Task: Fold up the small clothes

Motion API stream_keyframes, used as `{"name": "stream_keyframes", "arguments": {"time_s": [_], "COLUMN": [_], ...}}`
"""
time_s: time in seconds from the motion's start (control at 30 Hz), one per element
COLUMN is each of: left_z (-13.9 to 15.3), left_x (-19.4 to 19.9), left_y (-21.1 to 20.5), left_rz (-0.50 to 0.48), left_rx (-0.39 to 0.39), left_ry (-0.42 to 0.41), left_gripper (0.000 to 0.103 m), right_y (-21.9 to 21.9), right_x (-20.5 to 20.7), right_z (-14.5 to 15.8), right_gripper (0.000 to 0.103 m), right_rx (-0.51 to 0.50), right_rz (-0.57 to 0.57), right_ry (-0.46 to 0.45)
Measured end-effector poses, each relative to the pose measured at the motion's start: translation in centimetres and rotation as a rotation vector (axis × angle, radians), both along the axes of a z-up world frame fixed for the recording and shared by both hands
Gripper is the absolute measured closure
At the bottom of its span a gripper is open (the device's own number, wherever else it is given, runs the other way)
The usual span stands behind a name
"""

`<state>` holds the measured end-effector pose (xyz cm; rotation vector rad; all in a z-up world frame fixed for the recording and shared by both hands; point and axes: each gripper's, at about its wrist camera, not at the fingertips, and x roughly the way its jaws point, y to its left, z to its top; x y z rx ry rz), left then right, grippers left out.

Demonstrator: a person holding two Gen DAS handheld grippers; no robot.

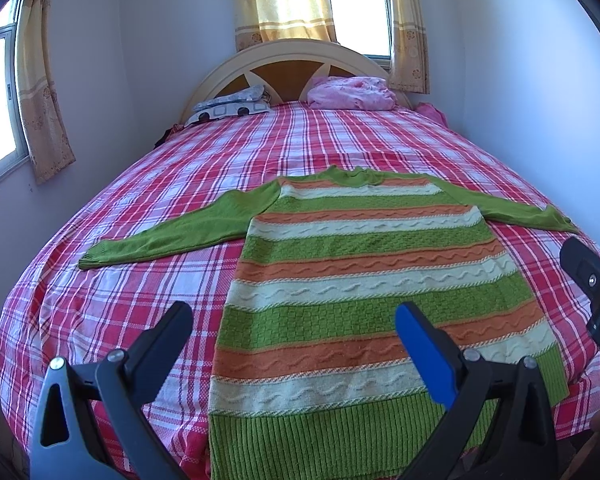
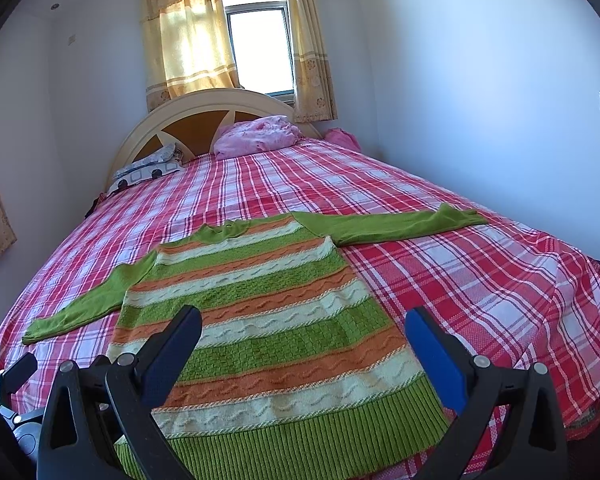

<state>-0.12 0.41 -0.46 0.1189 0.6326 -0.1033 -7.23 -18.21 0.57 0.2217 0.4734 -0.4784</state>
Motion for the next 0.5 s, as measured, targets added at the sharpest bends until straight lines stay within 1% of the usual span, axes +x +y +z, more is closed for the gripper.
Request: {"name": "stream_keyframes", "arguments": {"time_s": [0.5], "left_z": [-0.18], "left_x": [0.18], "left_y": [-0.19], "left_rz": [0.002], "left_rx": [-0.005], "left_ry": [0.012], "left_gripper": [0.0], "right_y": [-0.15], "right_x": [0.27], "right_z": [-0.03], "right_gripper": [0.001], "right_rx": [0.01], "right_rz": [-0.006], "right_ry": [0.012]}}
